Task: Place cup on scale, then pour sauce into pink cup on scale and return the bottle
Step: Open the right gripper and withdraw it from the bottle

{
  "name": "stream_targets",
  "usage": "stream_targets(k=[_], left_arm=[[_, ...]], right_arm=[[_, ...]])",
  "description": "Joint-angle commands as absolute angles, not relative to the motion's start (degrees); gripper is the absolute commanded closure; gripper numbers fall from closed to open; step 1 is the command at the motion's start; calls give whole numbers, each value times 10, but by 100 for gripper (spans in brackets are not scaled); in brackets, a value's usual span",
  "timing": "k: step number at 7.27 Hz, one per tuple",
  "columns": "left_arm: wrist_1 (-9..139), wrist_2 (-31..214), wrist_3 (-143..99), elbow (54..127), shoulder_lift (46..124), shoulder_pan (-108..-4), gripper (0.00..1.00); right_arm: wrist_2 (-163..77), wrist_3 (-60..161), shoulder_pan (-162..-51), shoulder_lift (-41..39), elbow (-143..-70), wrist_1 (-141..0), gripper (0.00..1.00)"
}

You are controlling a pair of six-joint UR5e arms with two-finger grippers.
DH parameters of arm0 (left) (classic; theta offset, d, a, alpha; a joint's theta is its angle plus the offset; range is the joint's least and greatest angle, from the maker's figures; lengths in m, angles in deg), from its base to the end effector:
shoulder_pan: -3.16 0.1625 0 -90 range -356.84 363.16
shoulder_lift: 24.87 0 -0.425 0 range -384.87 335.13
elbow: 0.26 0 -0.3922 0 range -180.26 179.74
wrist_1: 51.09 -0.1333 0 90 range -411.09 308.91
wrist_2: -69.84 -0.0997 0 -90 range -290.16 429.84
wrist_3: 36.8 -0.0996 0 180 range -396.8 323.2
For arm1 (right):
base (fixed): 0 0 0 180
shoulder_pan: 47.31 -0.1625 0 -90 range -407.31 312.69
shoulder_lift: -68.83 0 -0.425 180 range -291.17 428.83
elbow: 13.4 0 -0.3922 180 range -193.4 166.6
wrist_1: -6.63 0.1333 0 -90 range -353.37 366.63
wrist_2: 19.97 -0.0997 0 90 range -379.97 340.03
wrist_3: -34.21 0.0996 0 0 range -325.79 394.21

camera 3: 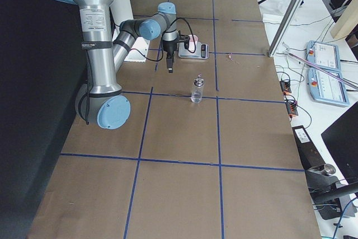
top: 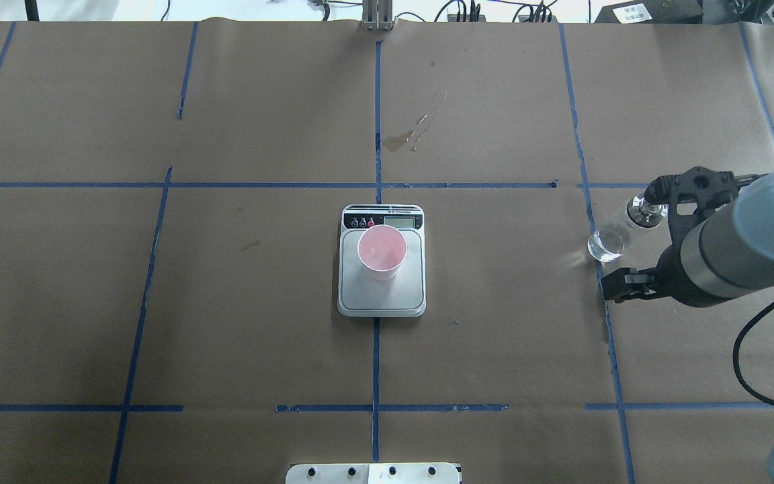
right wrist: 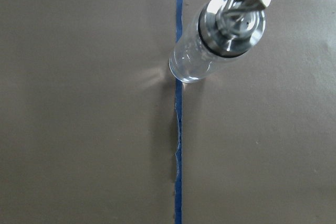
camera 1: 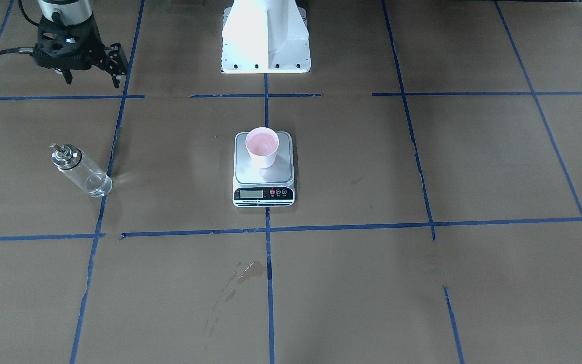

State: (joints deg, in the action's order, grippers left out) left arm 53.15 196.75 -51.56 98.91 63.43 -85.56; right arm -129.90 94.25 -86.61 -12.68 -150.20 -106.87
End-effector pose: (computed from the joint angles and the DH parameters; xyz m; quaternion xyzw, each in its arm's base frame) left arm -0.0623 -0.4999 0.5734 0.2139 0.2878 0.1890 0.9142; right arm -0.2622 -0.3430 0.2875 0.0163 -0.3165 0.0299 0.9480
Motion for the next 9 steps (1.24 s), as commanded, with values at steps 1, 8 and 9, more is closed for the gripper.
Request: stream_targets(k=[1,8,9], left_arm=[[531,1968,-516,990,635,-855,0],[529,1968,-516,983,634,-856,0],[529,1968,-516,983,630,-856,0]], right_arm=[[-1415,845,-1000,-97,-1498,-1082,0],[-1566,229,-1324,-153,-1207,-1079,0],[-1554,228,-1335,-154,-1190,-1079,0]])
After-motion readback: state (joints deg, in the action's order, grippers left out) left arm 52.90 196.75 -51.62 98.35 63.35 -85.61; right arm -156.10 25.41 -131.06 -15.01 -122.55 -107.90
